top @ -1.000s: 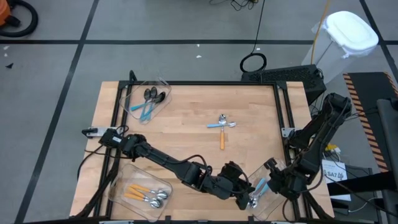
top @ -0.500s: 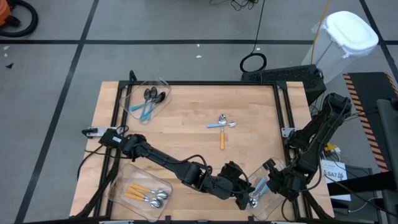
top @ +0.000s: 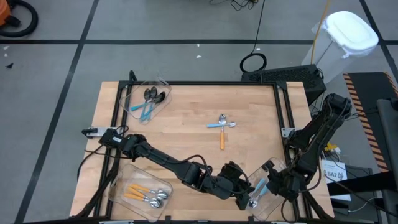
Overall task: Sort silverware by color (type)
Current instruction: Put the light blue spoon into the bottom right transparent bin
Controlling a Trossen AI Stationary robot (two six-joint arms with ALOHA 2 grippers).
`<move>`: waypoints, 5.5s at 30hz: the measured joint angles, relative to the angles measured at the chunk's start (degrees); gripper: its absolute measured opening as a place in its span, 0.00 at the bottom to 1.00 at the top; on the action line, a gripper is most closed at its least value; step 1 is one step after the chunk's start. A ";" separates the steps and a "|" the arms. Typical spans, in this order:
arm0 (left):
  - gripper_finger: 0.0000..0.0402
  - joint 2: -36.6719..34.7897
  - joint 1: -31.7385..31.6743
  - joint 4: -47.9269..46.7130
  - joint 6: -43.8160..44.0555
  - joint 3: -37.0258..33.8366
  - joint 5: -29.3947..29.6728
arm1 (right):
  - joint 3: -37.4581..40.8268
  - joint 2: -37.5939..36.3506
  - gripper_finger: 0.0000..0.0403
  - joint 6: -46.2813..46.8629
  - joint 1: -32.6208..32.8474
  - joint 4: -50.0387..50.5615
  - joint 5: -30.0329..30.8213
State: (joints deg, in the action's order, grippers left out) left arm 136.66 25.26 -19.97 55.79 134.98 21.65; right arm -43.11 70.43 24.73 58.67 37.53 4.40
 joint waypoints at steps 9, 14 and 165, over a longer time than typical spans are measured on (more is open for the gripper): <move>0.29 0.00 0.00 0.00 -0.06 0.00 -0.01 | 0.01 0.45 0.17 -0.52 0.00 -0.91 -0.13; 0.29 0.00 0.00 0.00 -0.06 0.00 -0.02 | 1.35 1.19 0.17 1.65 -0.09 -0.80 -0.07; 0.60 5.03 -36.82 -53.73 -42.32 -0.13 -21.91 | -27.76 -15.90 0.31 42.21 -6.00 36.38 49.35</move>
State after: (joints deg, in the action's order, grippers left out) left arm 141.69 -11.57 -73.69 13.46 134.85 -0.26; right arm -70.87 54.54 66.94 52.68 73.90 53.76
